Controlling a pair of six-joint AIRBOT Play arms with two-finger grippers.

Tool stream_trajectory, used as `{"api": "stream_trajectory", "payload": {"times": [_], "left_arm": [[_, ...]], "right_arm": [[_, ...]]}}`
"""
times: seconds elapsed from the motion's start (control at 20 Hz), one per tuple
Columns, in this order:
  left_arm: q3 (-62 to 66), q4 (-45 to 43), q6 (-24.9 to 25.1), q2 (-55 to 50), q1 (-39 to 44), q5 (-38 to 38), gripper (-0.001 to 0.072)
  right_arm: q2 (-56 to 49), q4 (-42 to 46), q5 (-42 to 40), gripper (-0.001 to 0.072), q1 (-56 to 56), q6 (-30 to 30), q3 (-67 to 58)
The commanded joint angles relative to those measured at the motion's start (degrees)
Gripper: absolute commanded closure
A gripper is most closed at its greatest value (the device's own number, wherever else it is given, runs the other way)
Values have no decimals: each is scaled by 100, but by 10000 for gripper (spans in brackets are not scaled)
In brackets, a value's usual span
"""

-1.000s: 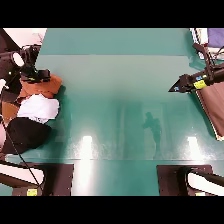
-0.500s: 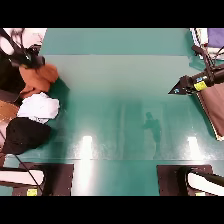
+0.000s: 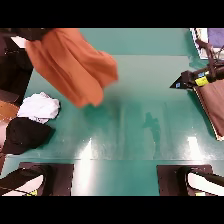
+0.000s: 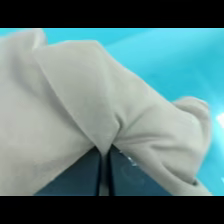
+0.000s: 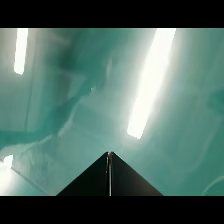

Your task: Fold the shirts.

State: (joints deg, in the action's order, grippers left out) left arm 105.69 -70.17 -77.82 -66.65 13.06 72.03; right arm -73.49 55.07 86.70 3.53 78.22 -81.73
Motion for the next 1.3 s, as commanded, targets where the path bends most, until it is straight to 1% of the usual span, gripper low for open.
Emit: {"api": "stream_trajectory", "payload": {"times": [0.0, 0.2, 0.25, 0.3, 0.35, 0.4, 0.55, 0.65, 0.7, 0.75, 0.8, 0.85, 1.0, 1.15, 1.25], "left_arm": [[-385, 337, 136, -55, 835, 122, 680], [-1244, 337, 205, -789, 1488, -90, 677], [-1311, 332, 271, -1019, 1517, -107, 541], [-1314, 297, 284, -1235, 1493, -101, 208], [-1314, 269, 275, -1355, 1410, -90, 49], [-1314, 258, 273, -1384, 1250, -92, 63], [-1281, 258, 258, -1379, 535, -129, 64], [-1379, 328, 63, -1427, 105, -160, 64], [-1429, 389, 22, -1521, -31, -214, 64], [-1449, 428, 24, -1685, -114, -299, 64], [-1449, 461, 28, -1902, -144, -439, 64], [-1449, 531, 35, -2127, -144, -640, 64], [-1351, 1281, 577, -2957, -138, -1377, 64], [-981, 1864, 1051, -3755, -138, -1451, 64], [-752, 2118, 1110, -4151, -131, -1449, 65]], "right_arm": [[-4, 7, -361, 694, 4, -7, -616], [-7, 52, -570, 694, 4, -7, -1384], [-7, 50, -570, 694, 4, -9, -1495], [-4, 48, -551, 694, 4, -9, -1561], [-4, 48, -501, 693, 4, -9, -1602], [-4, 46, -439, 693, 4, -11, -1611], [-52, 42, -330, 689, 4, -17, -1587], [-48, -11, -133, 681, 4, -72, -1412], [-48, -9, -44, 622, 4, -74, -1250], [-46, -9, -20, 432, 4, -72, -1054], [-46, -11, 7, 325, 4, -72, -817], [-46, -13, 50, 325, 4, -72, -590], [-46, -345, 13, 327, 4, -72, 120], [-46, -667, -96, 333, 7, -74, 710], [-46, -850, -267, 334, 9, -74, 1047]]}}
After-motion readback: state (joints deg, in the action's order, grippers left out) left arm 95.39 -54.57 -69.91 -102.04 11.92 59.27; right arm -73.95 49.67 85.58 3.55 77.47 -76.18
